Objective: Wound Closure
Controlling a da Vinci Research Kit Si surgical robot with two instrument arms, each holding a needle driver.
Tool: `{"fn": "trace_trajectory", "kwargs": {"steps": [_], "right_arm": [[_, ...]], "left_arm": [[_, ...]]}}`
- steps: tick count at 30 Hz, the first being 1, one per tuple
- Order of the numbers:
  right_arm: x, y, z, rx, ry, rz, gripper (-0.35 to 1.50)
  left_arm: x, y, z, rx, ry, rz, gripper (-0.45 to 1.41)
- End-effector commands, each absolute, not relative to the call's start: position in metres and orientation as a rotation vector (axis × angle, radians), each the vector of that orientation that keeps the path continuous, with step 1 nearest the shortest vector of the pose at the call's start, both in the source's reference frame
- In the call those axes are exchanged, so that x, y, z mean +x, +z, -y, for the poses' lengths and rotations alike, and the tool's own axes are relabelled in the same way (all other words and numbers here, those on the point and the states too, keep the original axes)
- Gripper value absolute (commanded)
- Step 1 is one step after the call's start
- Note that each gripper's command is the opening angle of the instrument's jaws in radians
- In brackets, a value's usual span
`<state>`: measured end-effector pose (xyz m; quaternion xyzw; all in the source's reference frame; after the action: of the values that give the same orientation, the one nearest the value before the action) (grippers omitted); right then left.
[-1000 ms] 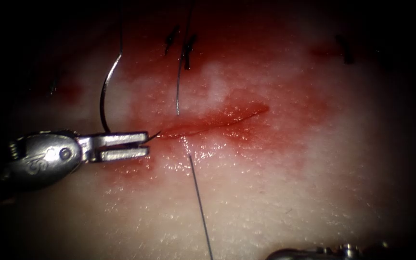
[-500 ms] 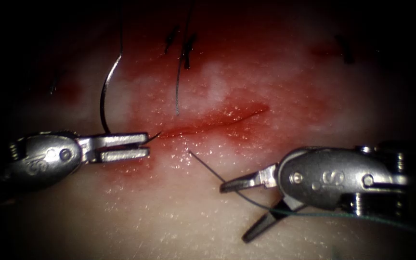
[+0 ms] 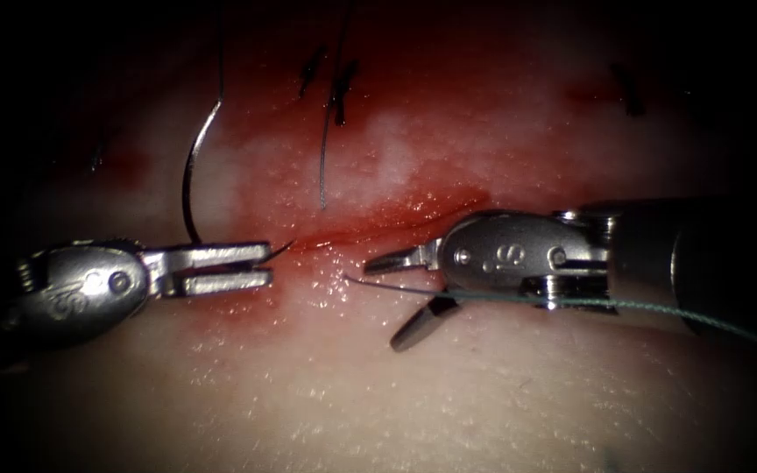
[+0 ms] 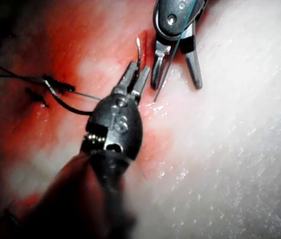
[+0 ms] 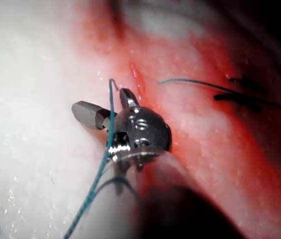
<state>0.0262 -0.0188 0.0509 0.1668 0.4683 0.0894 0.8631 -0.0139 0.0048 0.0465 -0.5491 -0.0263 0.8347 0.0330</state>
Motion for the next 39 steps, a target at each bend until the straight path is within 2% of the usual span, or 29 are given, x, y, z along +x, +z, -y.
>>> {"fn": "trace_trajectory", "kwargs": {"steps": [1,2,5,6,7,8,9,15,26,39], "right_arm": [[0.0275,0.051,0.019,0.373,0.201,-0.985,1.00],[0.0278,0.051,0.019,0.390,0.238,-0.999,0.88],[0.0282,0.052,0.019,0.419,0.286,-1.036,0.76],[0.0282,0.052,0.019,0.417,0.288,-1.036,0.64],[0.0282,0.052,0.019,0.417,0.287,-1.036,0.39],[0.0281,0.051,0.019,0.419,0.285,-1.039,-0.26],[0.0280,0.051,0.019,0.414,0.288,-1.040,-0.35],[0.0271,0.051,0.019,0.337,0.277,-0.979,-0.35],[0.0256,0.047,0.021,0.365,0.164,-0.999,-0.35],[0.0267,0.040,0.028,0.473,0.027,-1.011,-0.35]], "left_arm": [[-0.0144,0.047,-0.005,-1.691,2.568,0.081,-0.45],[-0.0144,0.047,-0.005,-1.691,2.568,0.081,-0.45],[-0.0144,0.047,-0.005,-1.691,2.568,0.081,-0.45],[-0.0144,0.047,-0.005,-1.691,2.568,0.081,-0.45],[-0.0144,0.047,-0.005,-1.691,2.568,0.081,-0.45],[-0.0144,0.047,-0.005,-1.691,2.568,0.081,-0.45],[-0.0144,0.047,-0.005,-1.691,2.568,0.081,-0.45],[-0.0144,0.047,-0.005,-1.691,2.568,0.082,-0.45],[-0.0144,0.047,-0.005,-1.691,2.568,0.082,-0.45],[-0.0144,0.047,-0.005,-1.694,2.569,0.083,-0.45]]}}
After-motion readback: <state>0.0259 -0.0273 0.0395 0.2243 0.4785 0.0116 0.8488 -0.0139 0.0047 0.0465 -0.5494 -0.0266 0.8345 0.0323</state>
